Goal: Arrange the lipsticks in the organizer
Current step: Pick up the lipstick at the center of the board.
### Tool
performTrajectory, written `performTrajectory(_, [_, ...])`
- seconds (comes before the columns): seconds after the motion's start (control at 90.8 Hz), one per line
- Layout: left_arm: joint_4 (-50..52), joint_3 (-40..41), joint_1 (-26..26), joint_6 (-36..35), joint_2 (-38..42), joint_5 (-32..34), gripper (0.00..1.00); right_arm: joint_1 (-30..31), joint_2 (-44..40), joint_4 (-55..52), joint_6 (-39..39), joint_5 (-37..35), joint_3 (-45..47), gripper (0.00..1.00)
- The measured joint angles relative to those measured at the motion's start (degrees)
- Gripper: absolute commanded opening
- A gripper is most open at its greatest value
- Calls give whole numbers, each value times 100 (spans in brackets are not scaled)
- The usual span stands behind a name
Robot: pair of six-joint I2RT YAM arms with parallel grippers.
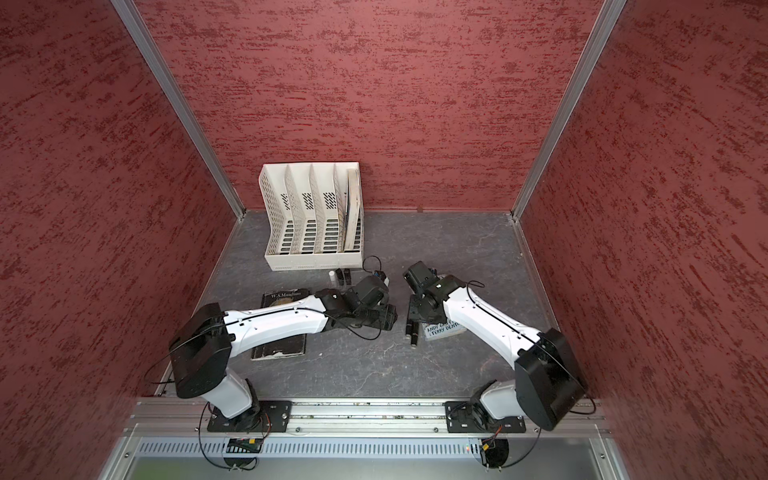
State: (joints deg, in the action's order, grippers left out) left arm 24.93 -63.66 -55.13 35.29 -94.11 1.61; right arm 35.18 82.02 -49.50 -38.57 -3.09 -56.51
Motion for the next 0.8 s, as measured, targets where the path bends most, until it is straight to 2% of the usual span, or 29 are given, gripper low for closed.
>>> performTrajectory(0.275, [-168, 931, 697, 452, 817, -166, 72, 155, 944, 109, 70, 90, -254, 32])
performTrajectory(0.804, [-358, 1023, 697, 494, 837, -286, 71, 164, 1875, 326, 374, -22, -841, 32])
